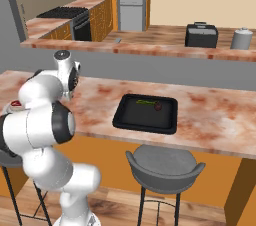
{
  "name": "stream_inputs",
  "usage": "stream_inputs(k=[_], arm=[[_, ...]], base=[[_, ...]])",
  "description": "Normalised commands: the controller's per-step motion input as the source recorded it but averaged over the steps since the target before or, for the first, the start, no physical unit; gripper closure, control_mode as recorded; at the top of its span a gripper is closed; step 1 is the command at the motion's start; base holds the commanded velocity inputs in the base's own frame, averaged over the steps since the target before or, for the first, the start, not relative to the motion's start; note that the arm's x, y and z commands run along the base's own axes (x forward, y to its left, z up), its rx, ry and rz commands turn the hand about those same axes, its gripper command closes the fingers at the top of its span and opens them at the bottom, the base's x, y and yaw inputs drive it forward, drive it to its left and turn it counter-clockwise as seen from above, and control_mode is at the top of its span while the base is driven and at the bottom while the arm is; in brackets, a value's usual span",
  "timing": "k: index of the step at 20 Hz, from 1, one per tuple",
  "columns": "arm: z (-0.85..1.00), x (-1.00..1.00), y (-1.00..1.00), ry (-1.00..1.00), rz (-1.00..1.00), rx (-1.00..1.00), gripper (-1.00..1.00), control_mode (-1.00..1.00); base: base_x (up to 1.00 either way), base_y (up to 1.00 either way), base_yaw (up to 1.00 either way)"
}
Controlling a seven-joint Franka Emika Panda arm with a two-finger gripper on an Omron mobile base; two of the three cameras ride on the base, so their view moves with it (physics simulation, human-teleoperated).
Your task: Create a steak meal by picking up the steak and asparagus from the tray and placing them on the plate. Leave the cherry on the tray.
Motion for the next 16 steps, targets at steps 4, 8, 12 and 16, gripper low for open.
stream_inputs(k=[4,8,12,16], arm=[[0.0,0.0,-1.0,0.0,0.05,-0.03,-1.0,-1.0],[0.0,0.03,-1.0,0.0,0.08,-0.05,-1.0,-1.0],[-0.01,0.18,-1.0,0.03,0.16,-0.09,-1.0,-1.0],[-0.11,0.25,-0.93,0.02,0.22,-0.11,-1.0,-1.0]], base=[[0.0,0.0,0.0],[0.0,0.0,0.0],[0.0,0.0,0.0],[0.0,0.0,0.0]])
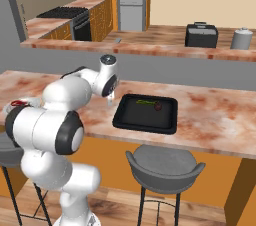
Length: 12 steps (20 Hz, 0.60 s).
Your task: Create a steak meal by picking up the steak and asparagus from the tray and placing them on the plate. Leave the cherry on the tray.
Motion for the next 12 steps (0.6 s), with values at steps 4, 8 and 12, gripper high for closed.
stream_inputs(k=[4,8,12], arm=[[-0.21,0.31,-0.84,0.02,0.25,-0.14,-1.0,-1.0],[-0.31,0.25,-0.54,0.01,0.22,-0.16,-1.0,-1.0],[-0.41,0.25,-0.43,0.0,0.24,-0.12,-1.0,-1.0]], base=[[0.0,0.0,0.0],[0.0,0.0,0.0],[0.0,0.0,0.0]])
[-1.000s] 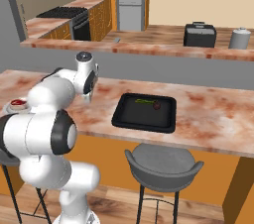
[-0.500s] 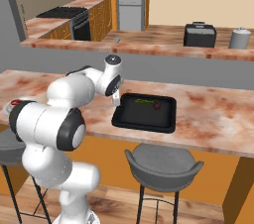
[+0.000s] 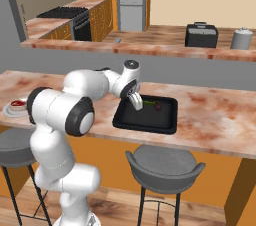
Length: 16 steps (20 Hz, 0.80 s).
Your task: Create a steak meal by picking up the steak and asparagus from the tray and placing them on the plate. Leave the cherry on the tray.
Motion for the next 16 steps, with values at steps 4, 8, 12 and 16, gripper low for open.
stream_inputs(k=[4,8,12,16], arm=[[-0.27,0.34,-0.16,0.0,0.17,-0.08,-1.0,-1.0],[-0.17,0.38,-0.07,-0.01,0.03,0.0,-1.0,-1.0],[-0.17,0.38,-0.03,-0.01,0.0,0.0,-1.0,-1.0],[-0.28,0.24,-0.01,0.0,0.0,0.0,-1.0,-1.0]], base=[[0.0,0.0,0.0],[0.0,0.0,0.0],[0.0,0.0,0.0],[0.0,0.0,0.0]])
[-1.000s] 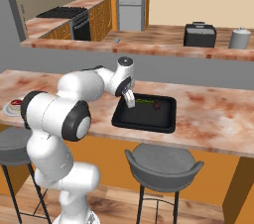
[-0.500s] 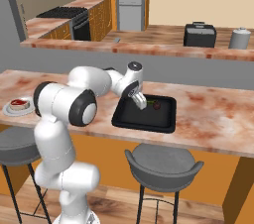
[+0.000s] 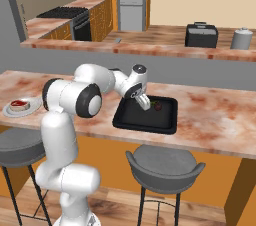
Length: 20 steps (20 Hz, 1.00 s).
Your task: Create a steak meal by picking up the steak and asparagus from the tray and placing them on the plate. Leave the cherry on the tray.
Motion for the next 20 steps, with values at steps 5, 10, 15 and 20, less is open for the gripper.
stream_inputs(k=[5,10,15,20], arm=[[-0.29,0.25,-0.1,0.0,0.0,0.0,-1.0,-1.0],[-0.14,0.37,-0.21,0.0,0.0,0.0,-1.0,-1.0],[-0.12,0.42,-0.17,0.0,0.0,0.0,-1.0,-1.0],[-0.15,0.41,-0.08,0.0,-0.02,0.0,-1.0,-1.0]], base=[[0.0,0.0,0.0],[0.0,0.0,0.0],[0.0,0.0,0.0],[0.0,0.0,0.0]])
